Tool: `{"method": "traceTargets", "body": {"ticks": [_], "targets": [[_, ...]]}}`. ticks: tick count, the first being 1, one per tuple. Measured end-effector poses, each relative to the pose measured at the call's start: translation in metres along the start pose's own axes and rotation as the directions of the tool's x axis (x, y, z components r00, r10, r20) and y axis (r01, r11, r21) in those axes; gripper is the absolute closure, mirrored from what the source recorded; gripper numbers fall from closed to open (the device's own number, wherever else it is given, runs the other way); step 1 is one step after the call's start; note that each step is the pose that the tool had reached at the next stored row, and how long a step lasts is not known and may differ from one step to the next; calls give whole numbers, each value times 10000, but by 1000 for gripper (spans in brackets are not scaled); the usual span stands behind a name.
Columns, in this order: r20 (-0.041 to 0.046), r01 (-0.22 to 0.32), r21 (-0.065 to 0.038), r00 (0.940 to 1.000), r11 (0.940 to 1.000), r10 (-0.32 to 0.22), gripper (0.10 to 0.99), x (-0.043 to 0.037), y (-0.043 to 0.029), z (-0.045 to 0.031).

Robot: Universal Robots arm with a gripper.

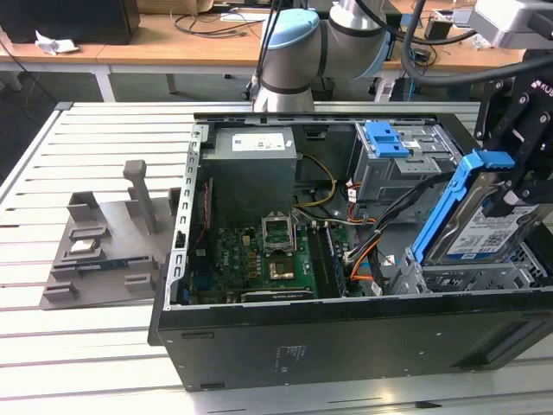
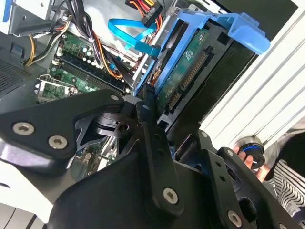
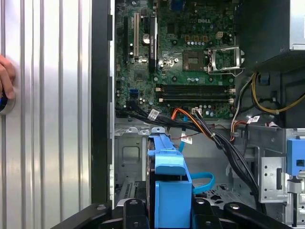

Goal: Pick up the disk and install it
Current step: 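Insert the disk into the insertion slot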

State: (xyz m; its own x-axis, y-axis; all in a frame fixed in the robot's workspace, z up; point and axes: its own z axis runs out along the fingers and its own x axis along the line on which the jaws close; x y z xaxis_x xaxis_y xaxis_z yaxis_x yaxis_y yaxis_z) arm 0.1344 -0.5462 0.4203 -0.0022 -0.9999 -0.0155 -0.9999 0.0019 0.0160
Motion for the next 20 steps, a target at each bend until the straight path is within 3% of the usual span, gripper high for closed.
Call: {"method": "traceTargets", "body": {"ticks": [20], "targets": [[-1, 0, -3, 10000, 10000, 0, 718, 4, -4, 266]]}}
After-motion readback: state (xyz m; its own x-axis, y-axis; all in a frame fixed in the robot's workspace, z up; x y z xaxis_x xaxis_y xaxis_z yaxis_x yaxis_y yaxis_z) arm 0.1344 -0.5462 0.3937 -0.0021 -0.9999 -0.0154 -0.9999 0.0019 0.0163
